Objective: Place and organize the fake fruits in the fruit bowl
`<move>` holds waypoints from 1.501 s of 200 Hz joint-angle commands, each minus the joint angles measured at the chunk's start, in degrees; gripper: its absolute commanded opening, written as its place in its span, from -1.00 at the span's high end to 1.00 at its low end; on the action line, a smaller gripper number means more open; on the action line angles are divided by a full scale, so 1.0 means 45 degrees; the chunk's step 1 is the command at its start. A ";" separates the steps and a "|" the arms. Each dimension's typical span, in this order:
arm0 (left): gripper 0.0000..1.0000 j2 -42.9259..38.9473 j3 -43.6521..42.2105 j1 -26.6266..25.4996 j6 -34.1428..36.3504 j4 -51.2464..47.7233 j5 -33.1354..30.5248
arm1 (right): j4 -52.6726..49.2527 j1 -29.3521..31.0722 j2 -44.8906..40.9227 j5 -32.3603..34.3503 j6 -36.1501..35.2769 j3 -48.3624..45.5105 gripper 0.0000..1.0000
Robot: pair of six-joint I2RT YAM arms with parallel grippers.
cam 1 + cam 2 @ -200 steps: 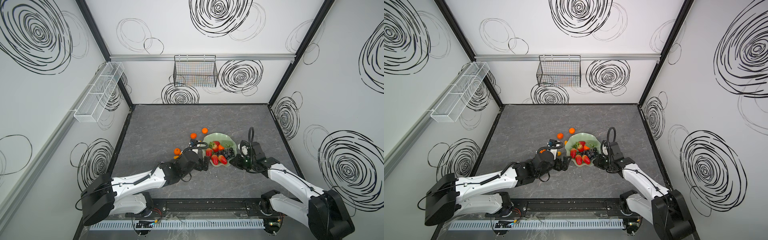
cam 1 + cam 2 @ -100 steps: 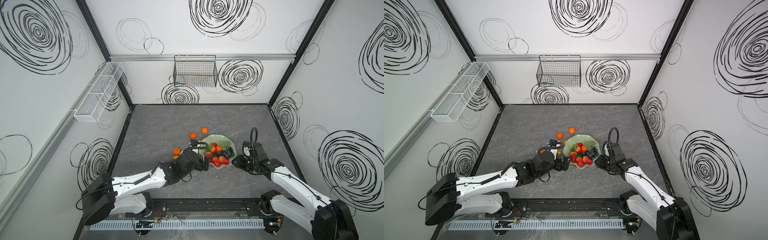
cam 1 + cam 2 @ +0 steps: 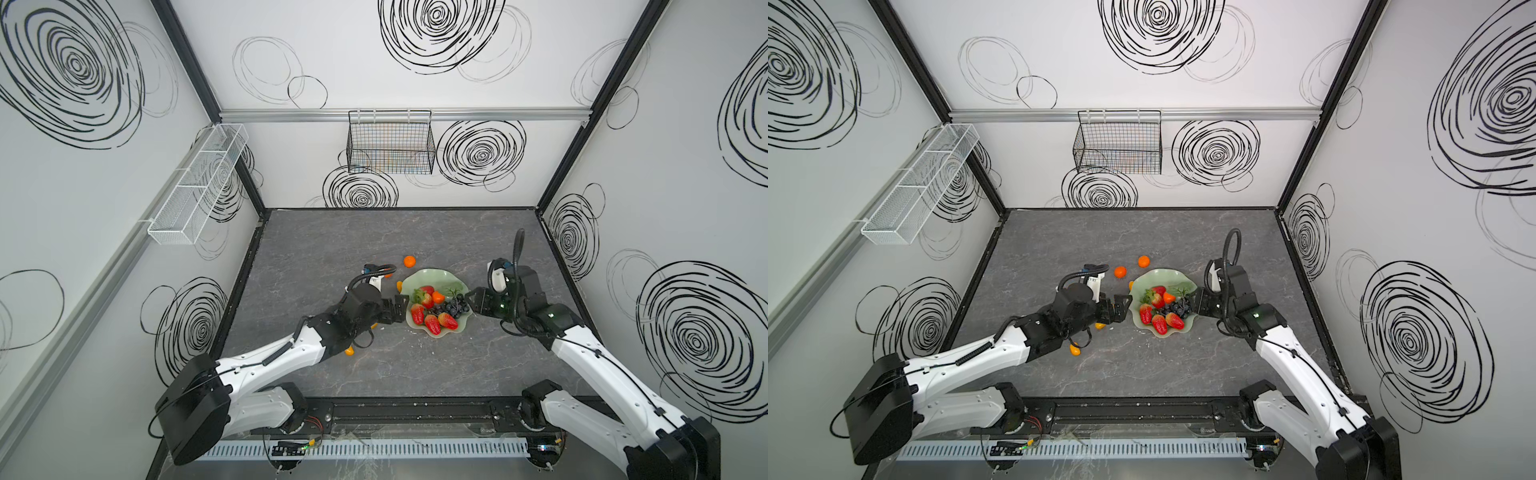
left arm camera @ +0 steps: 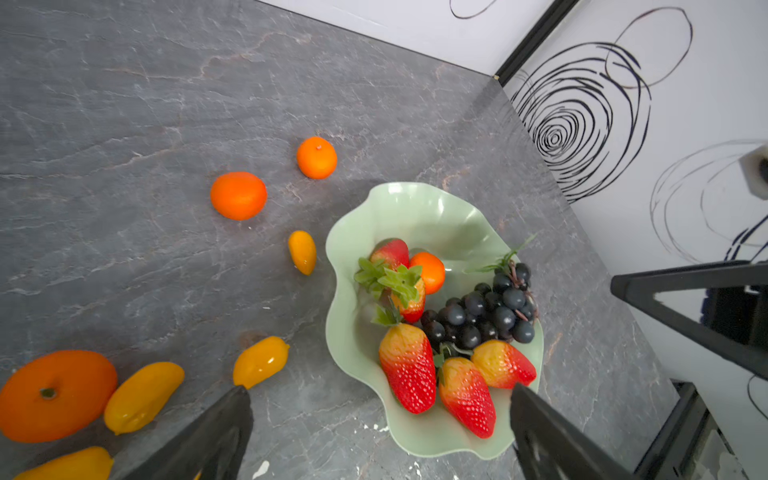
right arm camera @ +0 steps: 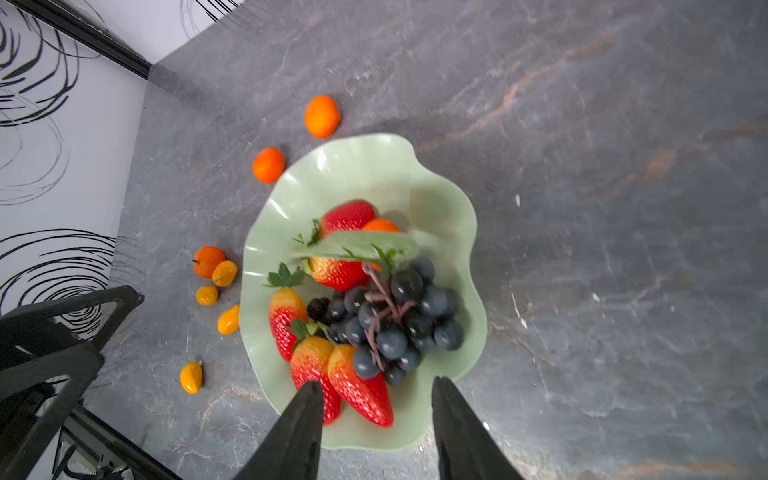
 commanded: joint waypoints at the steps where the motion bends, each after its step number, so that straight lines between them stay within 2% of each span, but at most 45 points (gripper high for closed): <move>1: -0.99 -0.0180 0.0214 0.0833 0.0037 0.0835 0.1097 | 0.0253 0.0377 0.1709 0.0653 -0.1023 0.1582 0.04; 70: -0.99 0.1017 0.0349 0.3037 -0.0516 0.2309 0.2730 | -0.1610 0.1262 0.8432 0.1272 -0.1960 0.7757 0.05; 131: -0.99 0.1908 0.0194 0.4073 -0.0861 0.3205 0.3539 | -0.2739 0.1700 1.2538 0.1481 -0.2221 1.1817 0.05; 179: -0.99 0.2123 0.0139 0.4253 -0.0822 0.3269 0.3599 | -0.3197 0.1779 1.4665 0.1421 -0.2275 1.3636 -0.06; 232: -0.99 0.2219 0.0061 0.4211 -0.0843 0.3306 0.3648 | -0.3726 0.1935 1.6169 0.1255 -0.2443 1.5251 -0.26; 259: -0.99 0.2220 0.0061 0.4162 -0.0861 0.3298 0.3658 | -0.4066 0.1955 1.6840 0.1318 -0.2477 1.6137 -0.27; 300: -0.99 0.2221 0.0080 0.4079 -0.0880 0.3269 0.3610 | -0.4589 0.1955 1.7715 0.1499 -0.2479 1.7181 -0.18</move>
